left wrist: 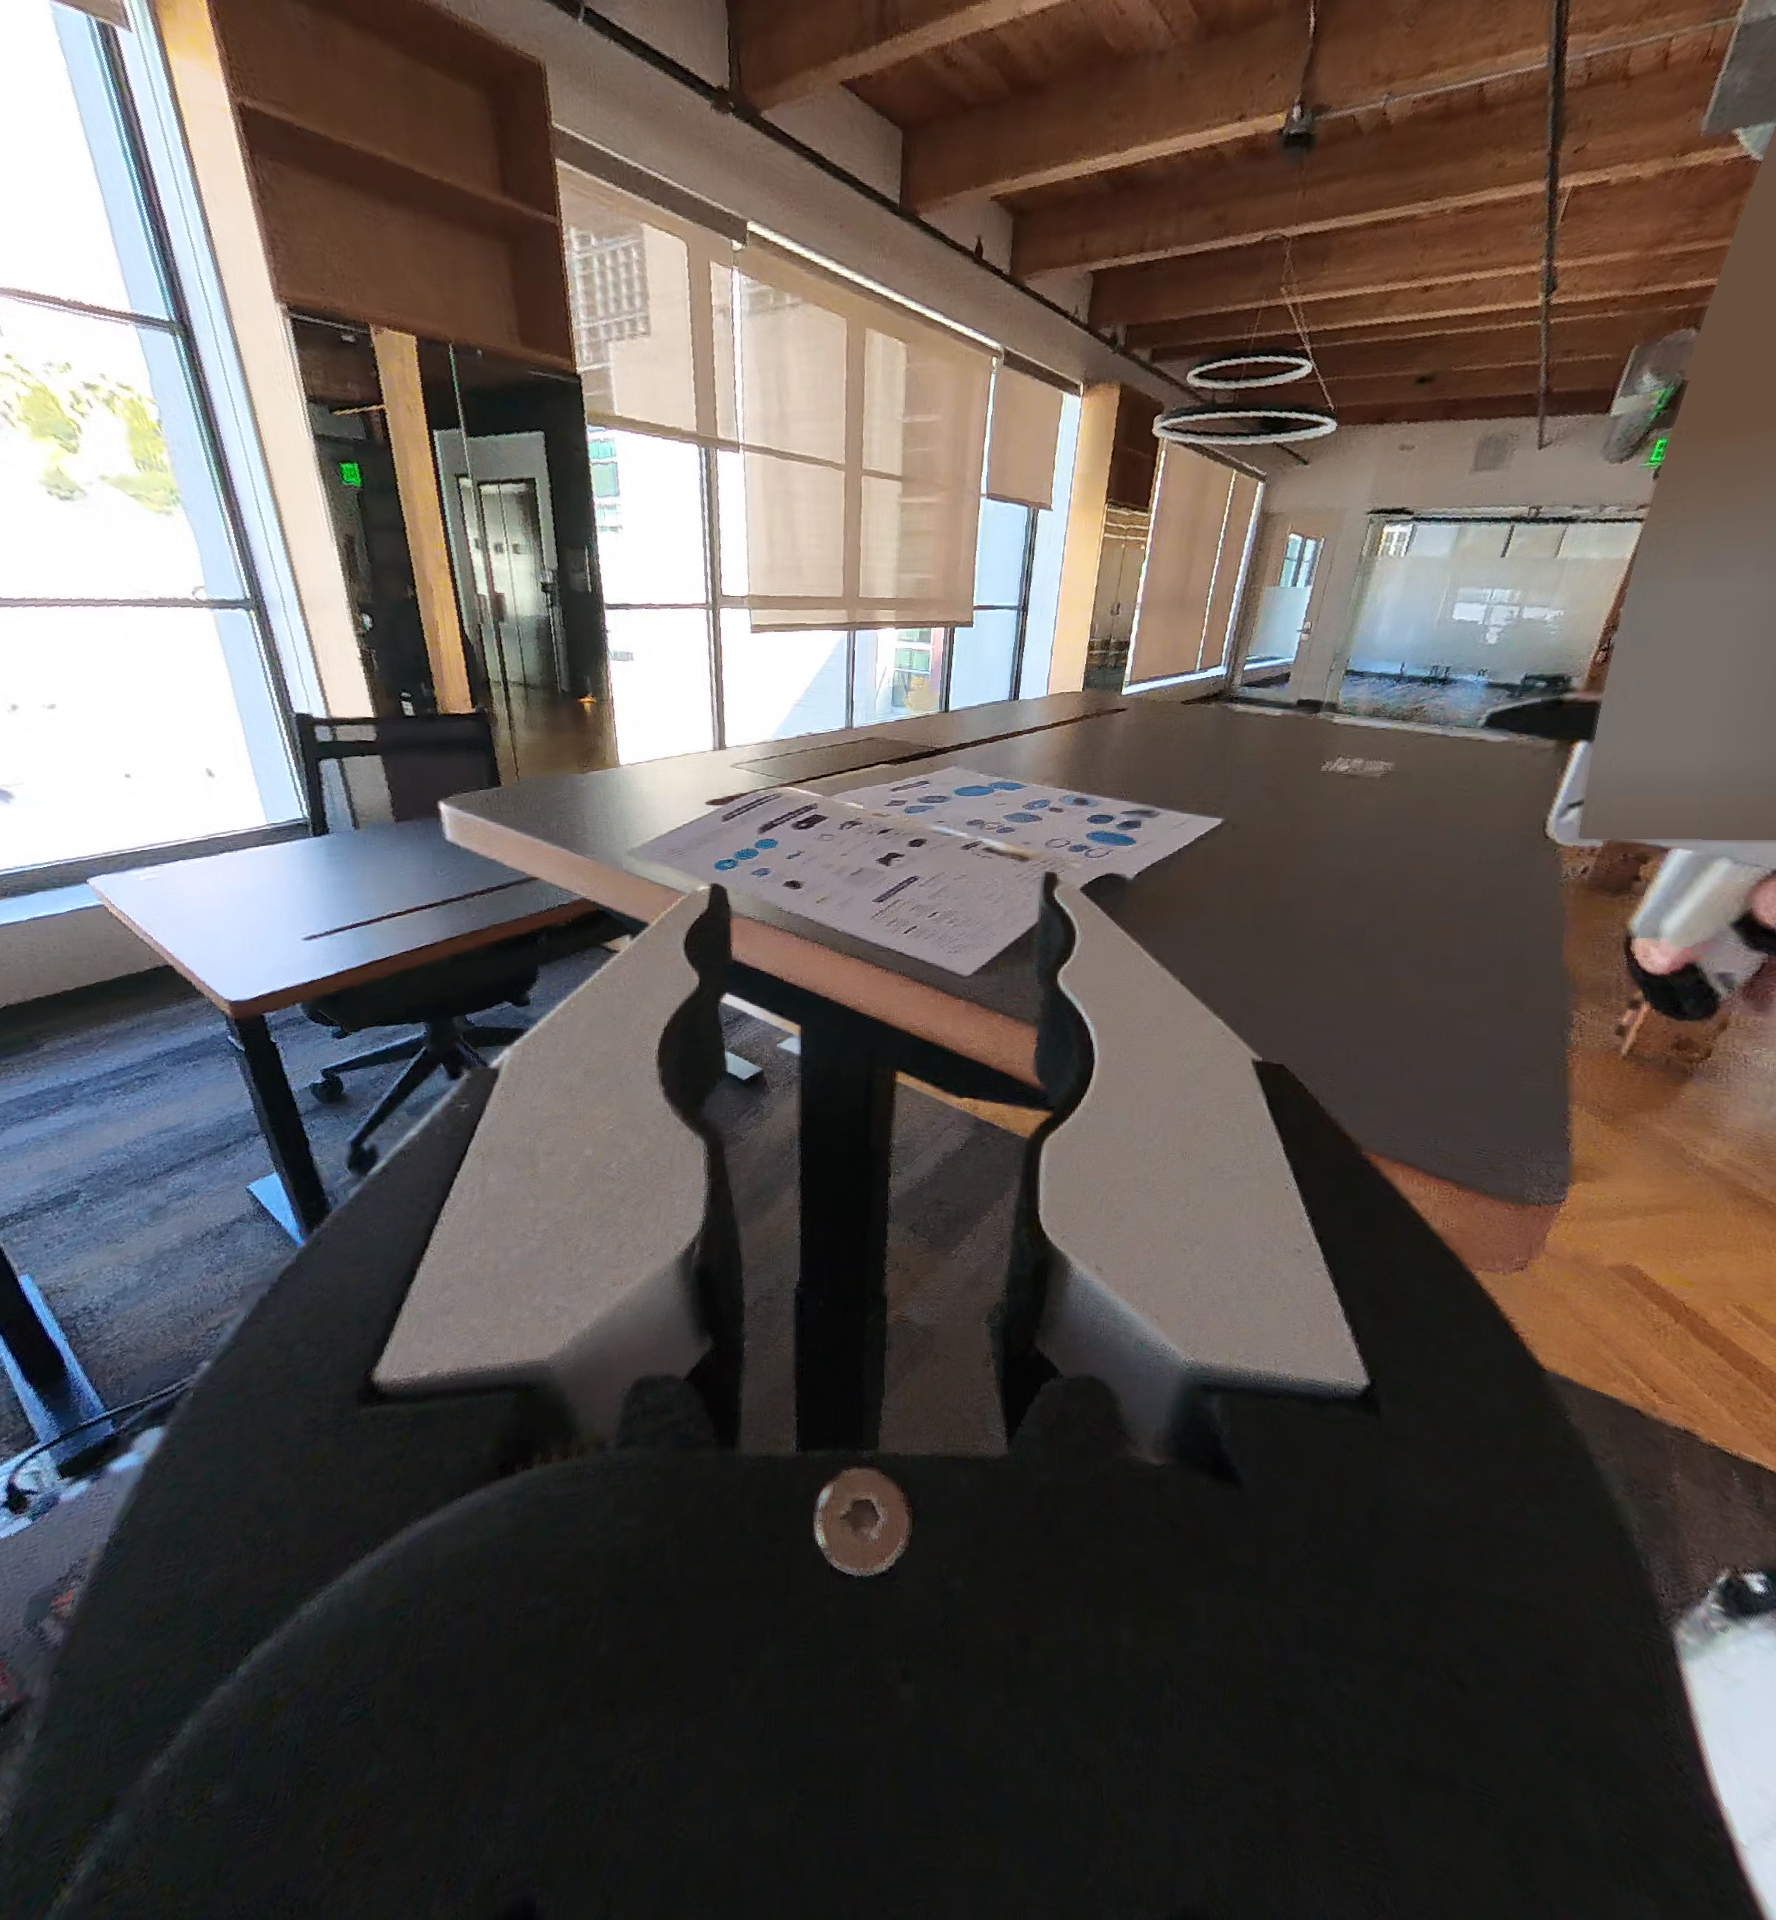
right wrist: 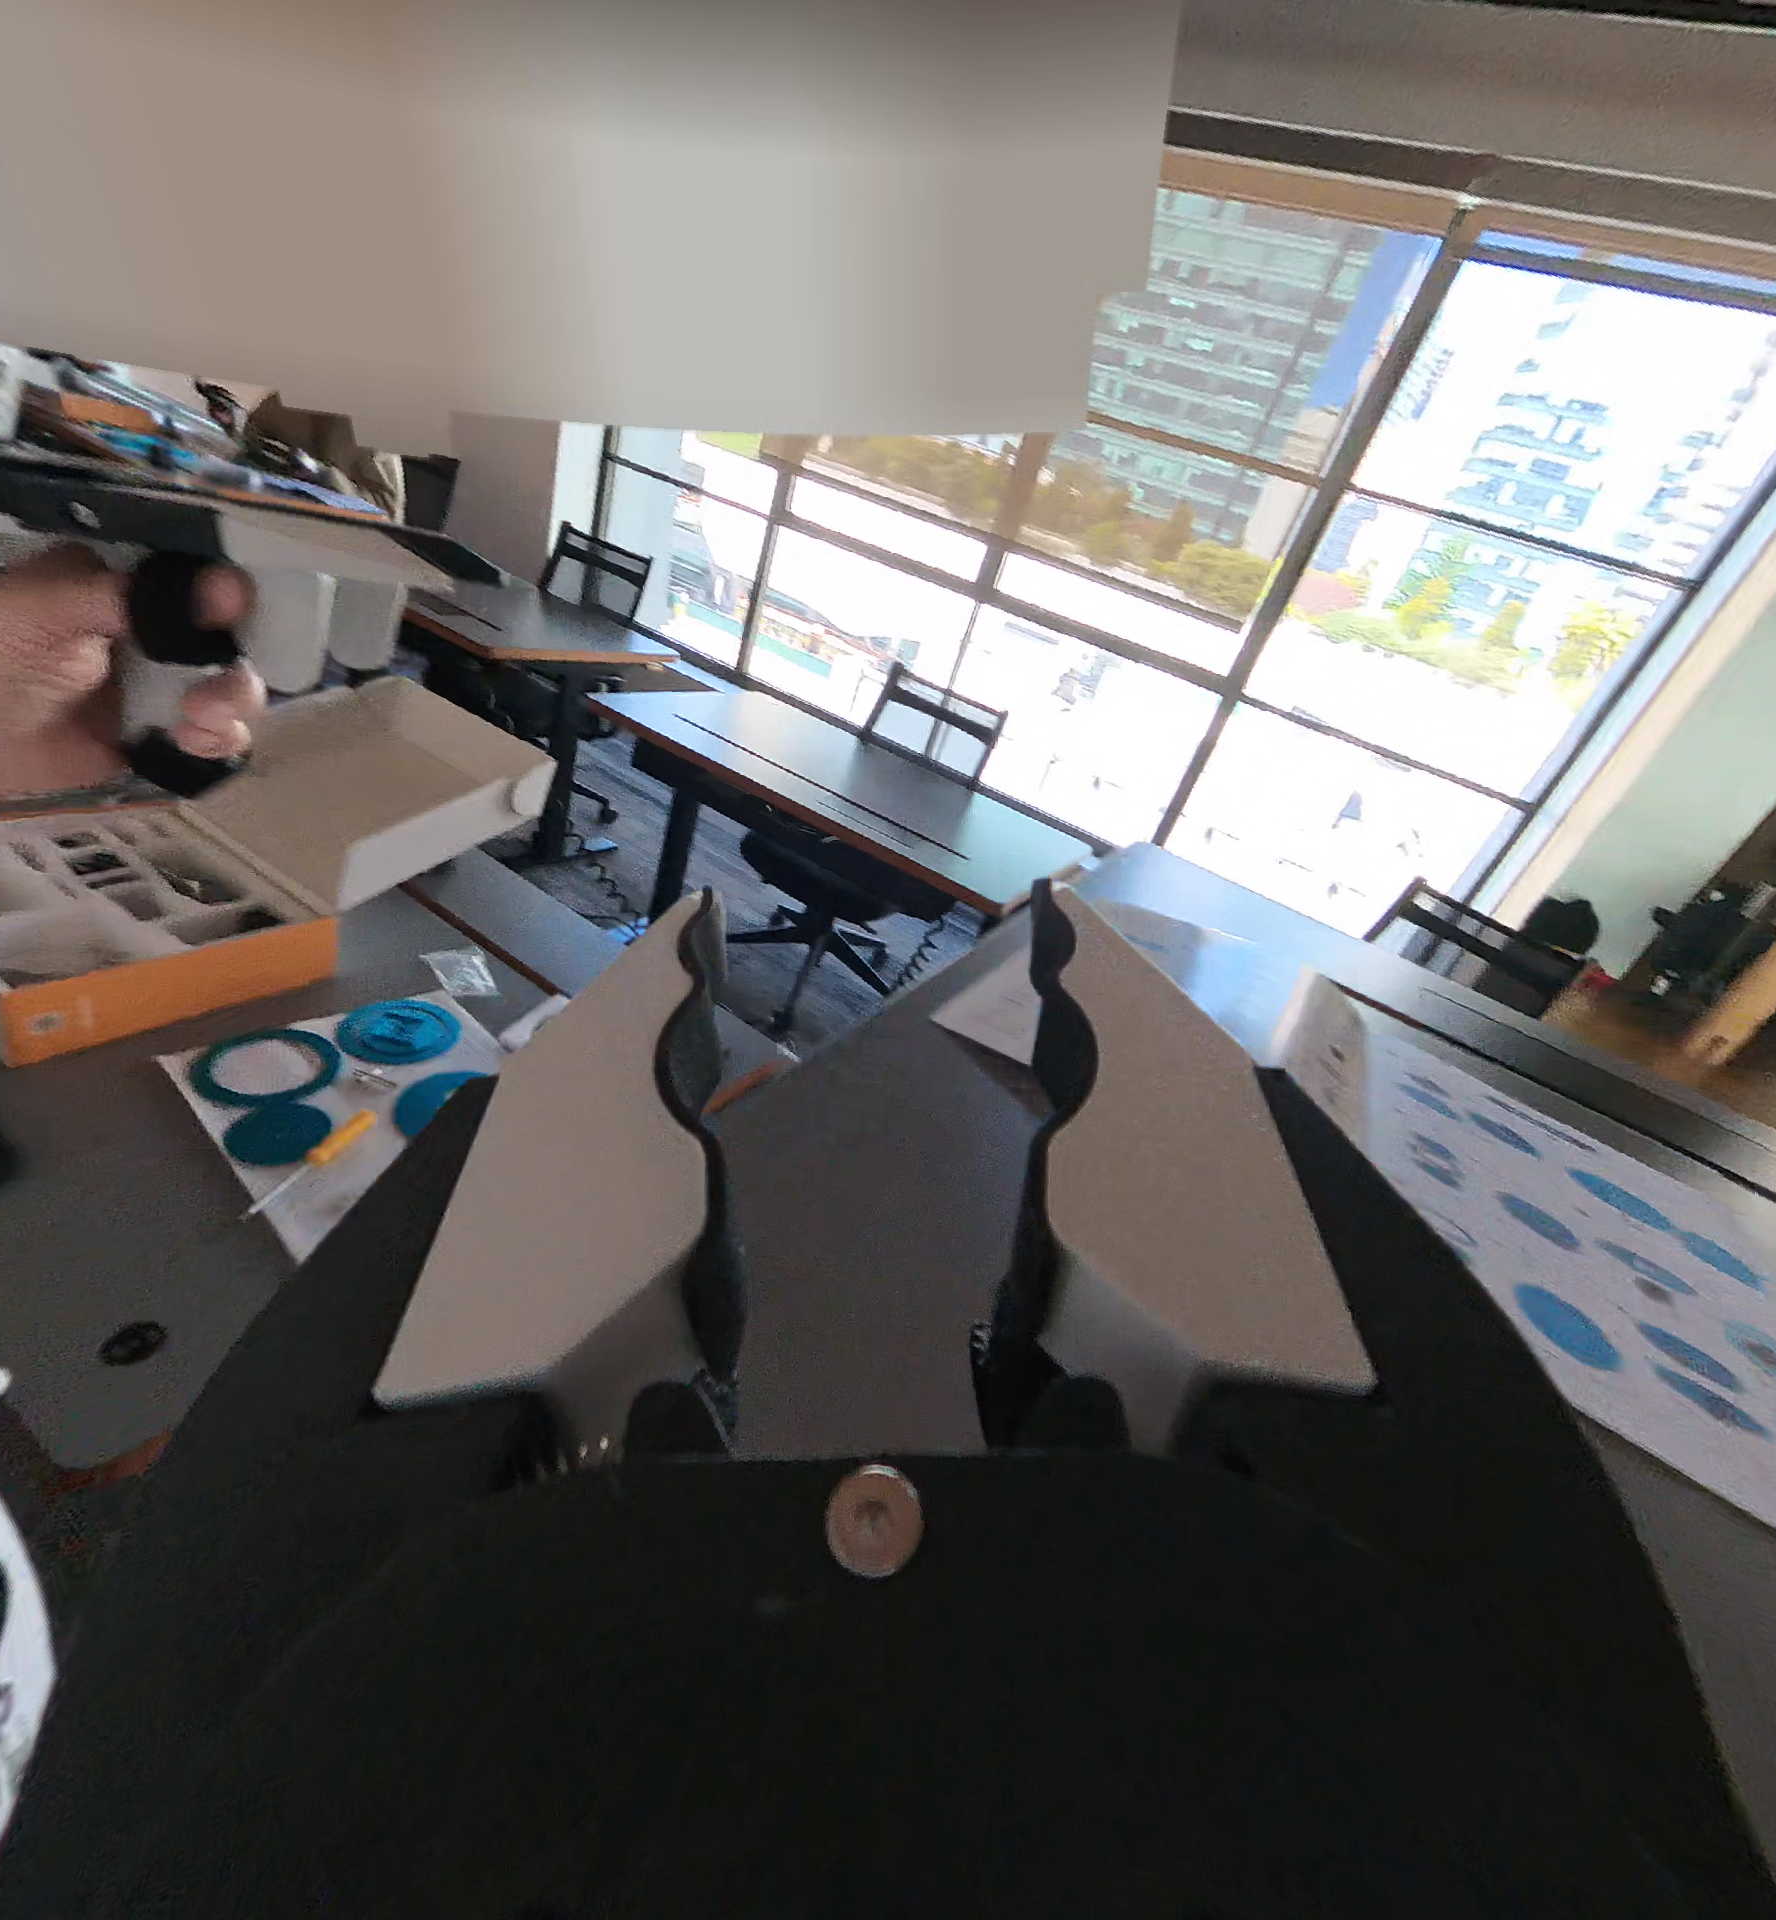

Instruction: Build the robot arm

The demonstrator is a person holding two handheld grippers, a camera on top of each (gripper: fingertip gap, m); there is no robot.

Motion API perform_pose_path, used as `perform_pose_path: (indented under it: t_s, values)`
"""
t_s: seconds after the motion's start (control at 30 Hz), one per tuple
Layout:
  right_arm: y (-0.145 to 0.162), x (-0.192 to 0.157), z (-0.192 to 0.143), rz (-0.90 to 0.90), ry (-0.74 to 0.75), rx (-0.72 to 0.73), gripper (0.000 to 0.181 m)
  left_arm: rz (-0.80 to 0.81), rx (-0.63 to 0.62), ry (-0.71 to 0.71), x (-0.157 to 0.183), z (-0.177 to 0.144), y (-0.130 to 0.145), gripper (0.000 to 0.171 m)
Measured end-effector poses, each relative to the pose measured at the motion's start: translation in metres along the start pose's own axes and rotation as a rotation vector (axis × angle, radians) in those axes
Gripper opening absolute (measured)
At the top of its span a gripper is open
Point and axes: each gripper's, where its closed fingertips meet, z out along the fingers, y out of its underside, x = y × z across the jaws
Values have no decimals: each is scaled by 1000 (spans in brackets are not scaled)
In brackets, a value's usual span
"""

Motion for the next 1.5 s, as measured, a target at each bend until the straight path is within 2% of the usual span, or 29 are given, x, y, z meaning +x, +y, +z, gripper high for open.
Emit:
perform_pose_path:
  t_s: [0.1,0.2,0.33,0.43,0.53,0.63,0.7,0.83,0.93,1.03,1.13,1.2,1.3,1.37,1.4,1.5]
  values:
    - [18,55,-27,5,62,-56,56,-25,9,-13,20,7,-12,59]
    - [37,100,-48,-68,165,-104,33,50,-52,-87,20,10,-16,61]
    - [51,129,-54,-130,235,-97,25,86,-94,-167,14,9,-22,61]
    - [61,132,-44,-168,198,-116,21,74,-92,-212,11,4,-28,60]
    - [61,123,-26,-220,120,-82,18,129,-138,-283,3,-8,-27,60]
    - [52,103,-5,-178,14,-23,19,182,-184,-361,-9,-31,-32,60]
    - [43,88,9,-142,-47,20,21,209,-187,-439,-20,-57,-43,60]
    - [22,42,42,-78,-206,98,21,261,-170,-624,-40,-135,-67,58]
    - [-7,-10,71,-45,-364,142,28,313,-177,-791,-59,-208,-77,58]
    - [-37,-65,102,-82,-427,181,32,356,-179,-932,-82,-281,-79,57]
    - [-52,-127,137,-100,-466,190,35,388,-178,-996,-109,-345,-72,56]
    - [-47,-170,168,-109,-476,157,36,414,-190,-986,-132,-381,-64,55]
    - [-17,-238,227,-62,-477,92,40,424,-234,-938,-175,-431,-56,57]
    - [24,-296,275,4,-518,30,46,385,-263,-909,-202,-462,-54,60]
    - [58,-329,299,11,-556,-54,56,369,-269,-901,-212,-475,-55,61]
    - [187,-411,348,-110,-645,-347,61,385,-279,-909,-235,-507,-64,61]
